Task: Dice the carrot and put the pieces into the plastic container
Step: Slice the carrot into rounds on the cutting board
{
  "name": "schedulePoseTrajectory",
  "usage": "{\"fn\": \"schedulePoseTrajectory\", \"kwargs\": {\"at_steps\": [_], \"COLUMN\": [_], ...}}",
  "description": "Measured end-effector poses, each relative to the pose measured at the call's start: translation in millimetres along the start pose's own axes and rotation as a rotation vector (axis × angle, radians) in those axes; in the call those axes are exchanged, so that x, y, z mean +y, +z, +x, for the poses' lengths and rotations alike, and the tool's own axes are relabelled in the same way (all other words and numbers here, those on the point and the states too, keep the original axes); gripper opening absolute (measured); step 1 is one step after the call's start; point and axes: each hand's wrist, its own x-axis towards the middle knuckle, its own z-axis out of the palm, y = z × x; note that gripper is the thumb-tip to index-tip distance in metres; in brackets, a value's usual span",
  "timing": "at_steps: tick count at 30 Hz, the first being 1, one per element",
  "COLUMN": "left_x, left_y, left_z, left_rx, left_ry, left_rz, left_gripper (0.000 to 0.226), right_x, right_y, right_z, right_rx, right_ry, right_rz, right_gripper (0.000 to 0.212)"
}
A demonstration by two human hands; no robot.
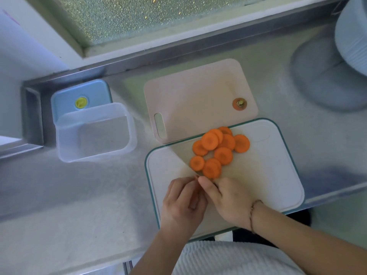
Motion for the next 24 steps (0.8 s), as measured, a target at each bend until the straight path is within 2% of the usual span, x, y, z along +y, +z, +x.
{"fn": "schedulePoseTrajectory", "kwargs": {"at_steps": [4, 12, 15, 18, 22, 24], "left_x": [0.8, 4.9, 3.3, 2.4, 1.4, -1.5], "left_y": [-2.5, -1.7, -1.7, -2.4, -1.4, -3.1], "left_z": [-1.5, 0.6, 1.2, 1.8, 0.6, -0.8], "left_rx": [-0.017, -0.001, -0.007, 0.001, 0.013, 0.009], "left_ry": [0.015, 0.02, 0.027, 0.039, 0.074, 0.08], "left_rz": [0.009, 0.021, 0.013, -0.012, -0.026, -0.026], "left_gripper": [0.04, 0.059, 0.06, 0.05, 0.04, 0.038], "right_x": [-6.0, 1.1, 0.8, -0.5, -0.3, -1.6], "right_y": [-16.8, -19.6, -20.4, -15.3, 7.1, 13.8], "right_z": [-17.9, -47.6, -45.7, -35.9, -4.5, 7.0], "right_rx": [0.009, -0.046, -0.064, -0.084, -0.007, 0.016], "right_ry": [-0.041, 0.035, 0.053, 0.058, -0.021, -0.05], "right_rz": [0.075, -0.018, -0.031, -0.048, -0.101, -0.061], "right_gripper": [0.053, 0.065, 0.065, 0.066, 0.087, 0.083]}}
